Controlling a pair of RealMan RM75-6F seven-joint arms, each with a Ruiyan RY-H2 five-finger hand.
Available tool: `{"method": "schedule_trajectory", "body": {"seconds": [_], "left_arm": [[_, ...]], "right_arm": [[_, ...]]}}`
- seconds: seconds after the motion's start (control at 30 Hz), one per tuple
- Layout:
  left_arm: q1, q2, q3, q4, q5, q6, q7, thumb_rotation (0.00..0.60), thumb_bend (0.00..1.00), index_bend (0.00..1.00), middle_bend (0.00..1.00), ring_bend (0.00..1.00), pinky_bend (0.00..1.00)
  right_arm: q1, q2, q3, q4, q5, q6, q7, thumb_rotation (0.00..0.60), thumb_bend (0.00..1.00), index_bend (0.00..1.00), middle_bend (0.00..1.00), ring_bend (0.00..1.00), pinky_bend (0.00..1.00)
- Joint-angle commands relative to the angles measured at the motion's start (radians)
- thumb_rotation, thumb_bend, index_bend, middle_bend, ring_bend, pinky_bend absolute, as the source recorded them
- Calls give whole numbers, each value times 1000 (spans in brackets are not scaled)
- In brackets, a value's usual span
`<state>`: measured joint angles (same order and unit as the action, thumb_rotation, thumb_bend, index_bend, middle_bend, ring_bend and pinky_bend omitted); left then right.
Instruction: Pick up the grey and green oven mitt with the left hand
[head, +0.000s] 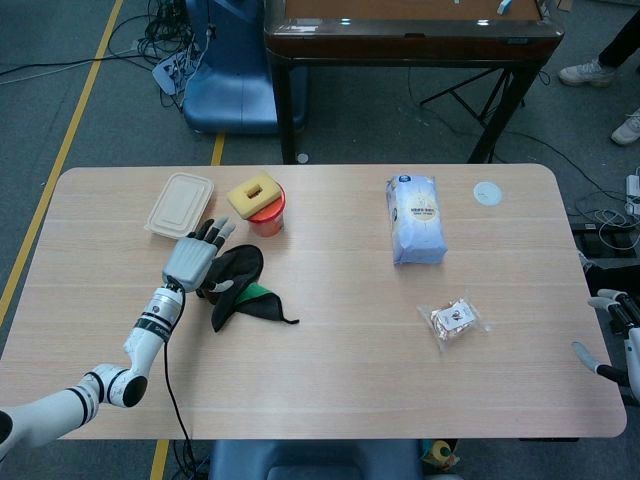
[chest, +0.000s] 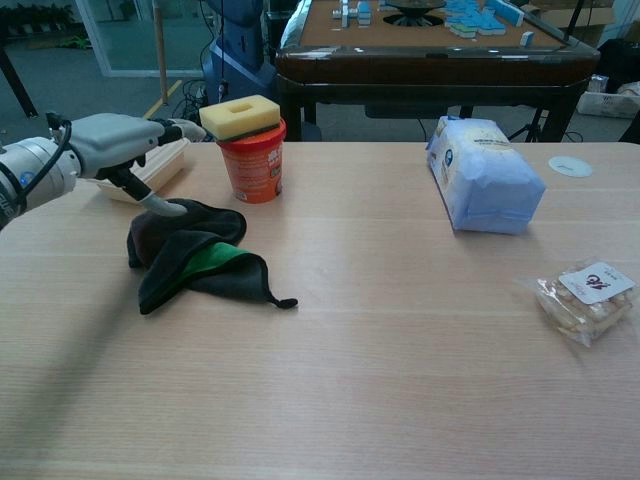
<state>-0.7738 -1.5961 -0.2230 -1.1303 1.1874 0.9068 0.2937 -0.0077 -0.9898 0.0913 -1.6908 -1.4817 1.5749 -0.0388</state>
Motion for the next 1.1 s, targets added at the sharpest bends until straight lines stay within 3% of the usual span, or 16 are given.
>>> {"method": "schedule_trajectory", "body": {"seconds": [0.03, 0.6, 1.1], "left_arm": [[43, 59, -13, -81, -34, 40, -22, 600, 140, 0, 0, 34, 299], [358, 268, 88, -356, 35, 434, -77, 600, 140, 49, 17, 64, 300], [598, 327, 199, -499, 116, 685, -39, 600, 140, 72, 21, 65, 300]], "right_arm": [[6, 2, 0, 5, 3, -11, 1, 600, 258, 326, 284, 223, 225], [57, 10, -8, 22, -6, -102, 26, 600, 258, 326, 285, 223, 225], [94, -38, -24, 77, -72, -114, 52, 600, 259, 326, 285, 223, 225]]}}
